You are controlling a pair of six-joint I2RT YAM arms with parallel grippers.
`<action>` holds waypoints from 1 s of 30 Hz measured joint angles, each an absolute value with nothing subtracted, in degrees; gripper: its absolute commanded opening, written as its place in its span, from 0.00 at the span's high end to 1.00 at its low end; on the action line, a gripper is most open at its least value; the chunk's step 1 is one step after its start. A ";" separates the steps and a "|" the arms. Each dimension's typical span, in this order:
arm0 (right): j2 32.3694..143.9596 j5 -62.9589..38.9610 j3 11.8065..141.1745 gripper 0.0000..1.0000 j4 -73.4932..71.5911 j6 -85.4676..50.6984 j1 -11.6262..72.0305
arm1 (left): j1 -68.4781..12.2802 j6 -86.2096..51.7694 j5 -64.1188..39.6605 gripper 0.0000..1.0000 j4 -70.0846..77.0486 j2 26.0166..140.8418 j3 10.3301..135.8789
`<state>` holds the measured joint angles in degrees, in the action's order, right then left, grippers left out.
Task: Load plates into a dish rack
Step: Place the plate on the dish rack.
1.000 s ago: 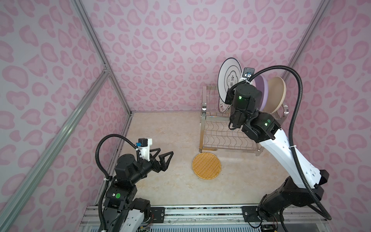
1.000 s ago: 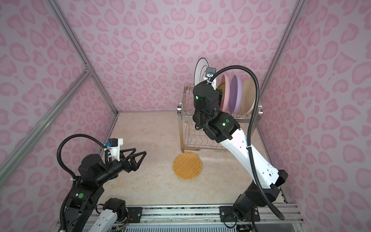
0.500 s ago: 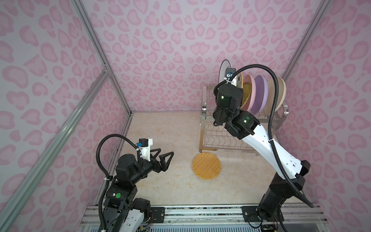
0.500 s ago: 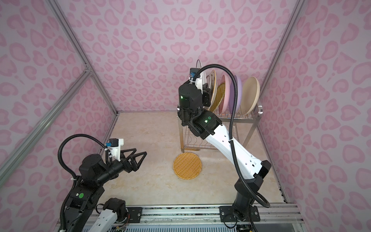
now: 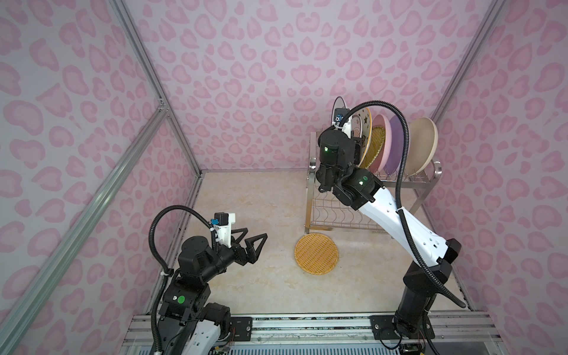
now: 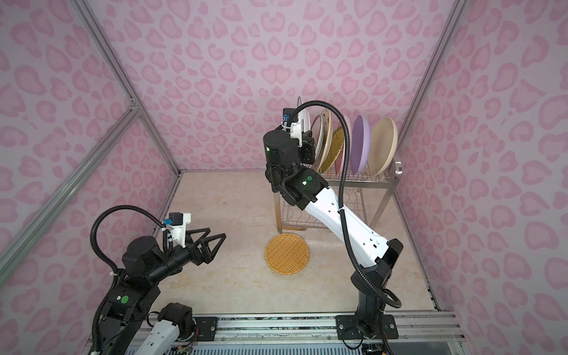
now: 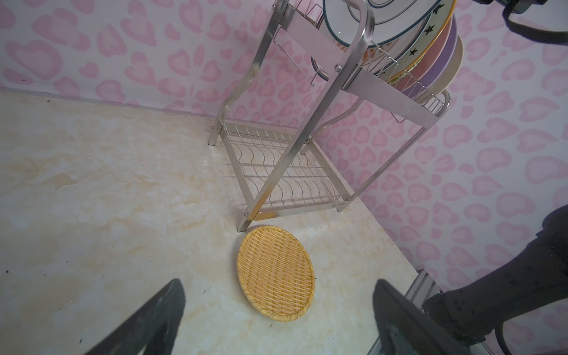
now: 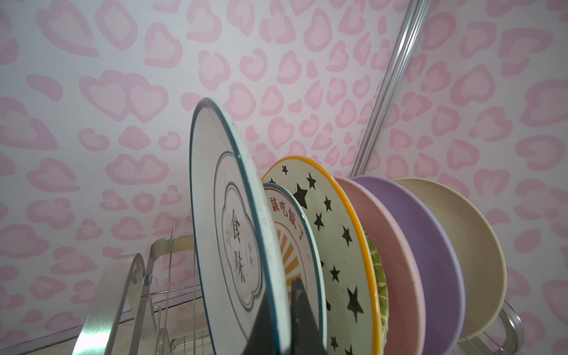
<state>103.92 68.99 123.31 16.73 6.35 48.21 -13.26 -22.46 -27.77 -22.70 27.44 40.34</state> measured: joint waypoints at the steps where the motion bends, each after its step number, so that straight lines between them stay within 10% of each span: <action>1: 104.01 68.93 123.33 1.00 17.10 5.85 48.03 | -13.28 -22.46 -27.59 0.03 -22.70 27.42 40.34; 30: 111.53 70.54 130.06 1.00 31.35 -9.56 46.74 | -14.63 -22.17 -26.96 0.03 -22.74 27.51 40.27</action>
